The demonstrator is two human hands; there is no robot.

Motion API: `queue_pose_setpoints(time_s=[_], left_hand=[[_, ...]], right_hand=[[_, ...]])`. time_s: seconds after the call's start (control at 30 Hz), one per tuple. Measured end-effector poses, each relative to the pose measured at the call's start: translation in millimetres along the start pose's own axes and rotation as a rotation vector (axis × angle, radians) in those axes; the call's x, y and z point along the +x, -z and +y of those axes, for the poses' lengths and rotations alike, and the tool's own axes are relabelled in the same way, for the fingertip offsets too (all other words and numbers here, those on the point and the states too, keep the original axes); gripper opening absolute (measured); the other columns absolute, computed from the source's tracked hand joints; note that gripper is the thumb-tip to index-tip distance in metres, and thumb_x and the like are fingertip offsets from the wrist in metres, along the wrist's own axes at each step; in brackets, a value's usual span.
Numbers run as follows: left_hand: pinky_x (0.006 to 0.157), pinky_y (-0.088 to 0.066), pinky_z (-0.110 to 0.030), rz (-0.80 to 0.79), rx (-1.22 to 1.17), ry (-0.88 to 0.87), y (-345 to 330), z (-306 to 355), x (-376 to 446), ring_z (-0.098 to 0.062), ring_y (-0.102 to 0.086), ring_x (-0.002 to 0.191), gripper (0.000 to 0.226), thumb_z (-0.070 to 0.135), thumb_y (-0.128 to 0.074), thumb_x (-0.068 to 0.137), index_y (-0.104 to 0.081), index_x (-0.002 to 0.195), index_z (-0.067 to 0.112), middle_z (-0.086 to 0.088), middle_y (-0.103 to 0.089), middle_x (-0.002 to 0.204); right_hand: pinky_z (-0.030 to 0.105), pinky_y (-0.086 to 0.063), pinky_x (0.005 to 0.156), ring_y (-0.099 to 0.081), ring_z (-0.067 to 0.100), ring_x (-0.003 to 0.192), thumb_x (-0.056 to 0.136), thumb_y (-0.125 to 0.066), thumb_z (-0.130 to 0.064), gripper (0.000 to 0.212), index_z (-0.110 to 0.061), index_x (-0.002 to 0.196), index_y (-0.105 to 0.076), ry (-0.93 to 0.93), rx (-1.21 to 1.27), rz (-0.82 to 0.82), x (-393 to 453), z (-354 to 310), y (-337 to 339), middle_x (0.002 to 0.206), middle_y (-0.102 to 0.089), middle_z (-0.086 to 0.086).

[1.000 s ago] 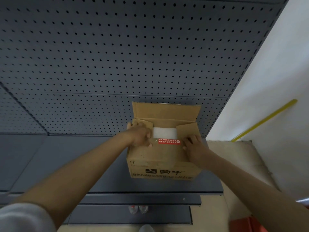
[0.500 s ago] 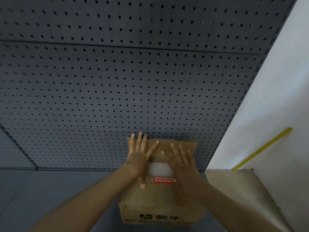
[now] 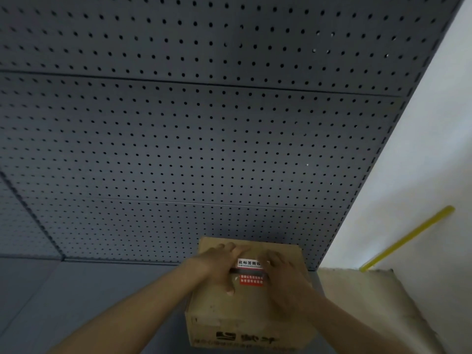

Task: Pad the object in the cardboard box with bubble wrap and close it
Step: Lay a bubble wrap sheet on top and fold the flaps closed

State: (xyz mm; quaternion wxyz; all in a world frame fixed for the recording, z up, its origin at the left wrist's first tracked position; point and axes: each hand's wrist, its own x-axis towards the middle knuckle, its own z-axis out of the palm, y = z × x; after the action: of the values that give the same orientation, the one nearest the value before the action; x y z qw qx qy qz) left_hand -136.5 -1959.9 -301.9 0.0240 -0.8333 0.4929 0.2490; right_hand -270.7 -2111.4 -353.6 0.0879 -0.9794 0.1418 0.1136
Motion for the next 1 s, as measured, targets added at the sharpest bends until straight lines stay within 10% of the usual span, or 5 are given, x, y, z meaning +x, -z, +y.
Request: queue_pose_setpoints(time_s=[0.2,0.53,0.7,0.83,1.0], left_hand=[[0.118,0.013,-0.046,-0.105,0.028,0.006,-34,-17,9,-0.020,0.030,0.142,0.083,0.064,-0.034,0.091,0.016,0.149,0.033,0.006,0.029,0.156],[0.118,0.015,-0.040,0.150,-0.040,0.070,-60,-5,7,-0.017,0.026,0.144,0.059,0.052,-0.011,0.099,0.011,0.150,0.034,0.006,0.022,0.158],[0.116,0.017,-0.035,0.322,-0.045,0.127,-86,6,3,-0.008,0.028,0.137,0.108,0.070,0.043,0.053,0.010,0.150,0.033,0.009,0.017,0.159],[0.115,0.015,-0.035,0.350,-0.055,0.157,-82,13,6,-0.014,0.018,0.146,0.104,0.066,0.037,0.058,0.004,0.151,0.032,0.008,0.010,0.161],[0.120,-0.004,-0.041,0.349,-0.023,0.191,-66,23,1,-0.021,-0.005,0.148,0.061,0.055,-0.005,0.096,-0.015,0.151,0.030,0.004,-0.010,0.161]], right_hand=[[0.045,0.002,0.121,0.012,0.024,0.148,0.040,0.042,-0.069,0.122,-0.031,0.151,0.006,0.045,-0.008,0.006,3,8,-12,0.161,0.012,0.004],[0.039,0.000,0.122,0.006,0.020,0.148,0.040,0.044,-0.071,0.130,-0.028,0.152,-0.007,-0.001,0.048,0.043,-3,4,-8,0.162,0.003,0.001],[0.026,0.010,0.112,0.006,0.015,0.148,0.048,0.037,-0.060,0.118,-0.025,0.152,-0.006,-0.008,0.076,0.088,-13,-1,-12,0.161,0.002,-0.005],[0.026,0.010,0.112,0.002,0.015,0.149,0.046,0.045,-0.063,0.127,-0.024,0.152,-0.013,0.020,0.063,0.124,-9,0,-15,0.161,-0.005,-0.004],[0.035,-0.009,0.121,-0.010,0.016,0.147,0.100,-0.020,-0.047,0.054,-0.028,0.150,-0.022,0.048,0.118,0.085,-14,12,-1,0.160,-0.015,-0.006]])
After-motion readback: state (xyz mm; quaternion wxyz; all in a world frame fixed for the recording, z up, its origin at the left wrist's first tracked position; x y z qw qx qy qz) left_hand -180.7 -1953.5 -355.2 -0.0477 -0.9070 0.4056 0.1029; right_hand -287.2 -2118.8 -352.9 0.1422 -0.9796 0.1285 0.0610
